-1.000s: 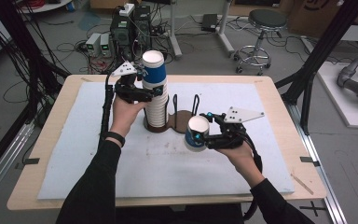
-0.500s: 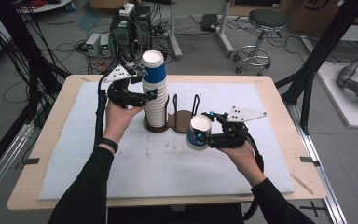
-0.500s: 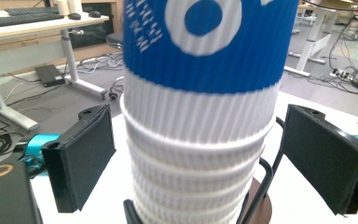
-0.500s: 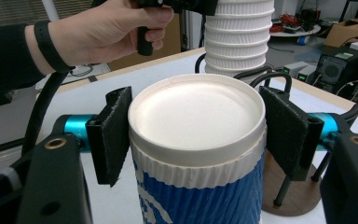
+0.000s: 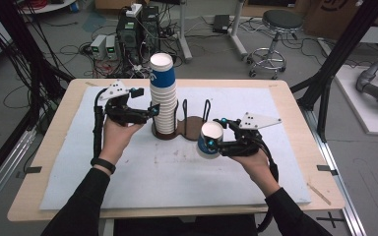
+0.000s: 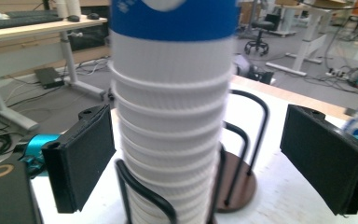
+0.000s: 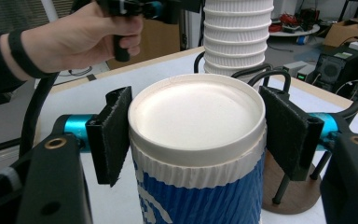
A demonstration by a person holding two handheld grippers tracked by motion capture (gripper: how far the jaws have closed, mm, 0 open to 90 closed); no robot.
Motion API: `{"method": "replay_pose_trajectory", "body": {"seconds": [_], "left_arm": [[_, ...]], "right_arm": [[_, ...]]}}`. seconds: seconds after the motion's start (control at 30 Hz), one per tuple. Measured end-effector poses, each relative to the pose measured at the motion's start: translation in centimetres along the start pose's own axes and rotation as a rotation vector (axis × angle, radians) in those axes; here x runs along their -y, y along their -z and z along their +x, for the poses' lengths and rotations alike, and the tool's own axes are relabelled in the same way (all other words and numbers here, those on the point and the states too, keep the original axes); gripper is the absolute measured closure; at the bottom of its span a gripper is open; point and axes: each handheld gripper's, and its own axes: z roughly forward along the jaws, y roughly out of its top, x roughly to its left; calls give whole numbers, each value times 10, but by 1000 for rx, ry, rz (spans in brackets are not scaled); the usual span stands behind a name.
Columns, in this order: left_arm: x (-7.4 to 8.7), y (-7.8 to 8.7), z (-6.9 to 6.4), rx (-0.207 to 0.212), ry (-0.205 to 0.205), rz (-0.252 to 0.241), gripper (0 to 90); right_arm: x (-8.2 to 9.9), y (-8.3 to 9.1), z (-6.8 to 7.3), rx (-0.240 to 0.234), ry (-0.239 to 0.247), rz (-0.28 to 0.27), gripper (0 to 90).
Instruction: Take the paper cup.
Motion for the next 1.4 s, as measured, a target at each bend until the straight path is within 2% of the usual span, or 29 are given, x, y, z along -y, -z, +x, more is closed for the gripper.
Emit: {"method": "replay_pose_trajectory", "body": {"seconds": [0.23,0.37,0.5,0.73,0.83,0.9,0.97,1.03,1.13,1.23,1.4], "left_arm": [[18,14,-15,22,-4,-7,99],[32,20,-21,27,17,-7,99],[46,25,-28,31,35,4,99],[64,30,-44,27,26,46,99],[67,35,-49,26,20,41,99],[69,39,-52,28,25,16,99],[72,41,-54,31,12,9,100],[76,41,-55,27,-9,7,99],[78,39,-56,30,1,5,99],[77,40,-59,23,-23,5,99],[78,39,-59,30,-16,0,99]], "right_arm": [[4,-2,-1,4,-5,4,303],[6,-2,-1,5,-5,5,303],[9,-3,-2,8,-5,10,303],[11,0,-3,18,-13,6,303],[13,2,-4,28,-22,4,303],[13,1,-6,32,-26,4,303],[13,1,-7,33,-27,-2,303],[13,0,-8,37,-32,5,303],[13,1,-9,41,-34,2,303],[13,1,-9,41,-35,-3,303],[13,0,-9,37,-29,-2,303]]}}
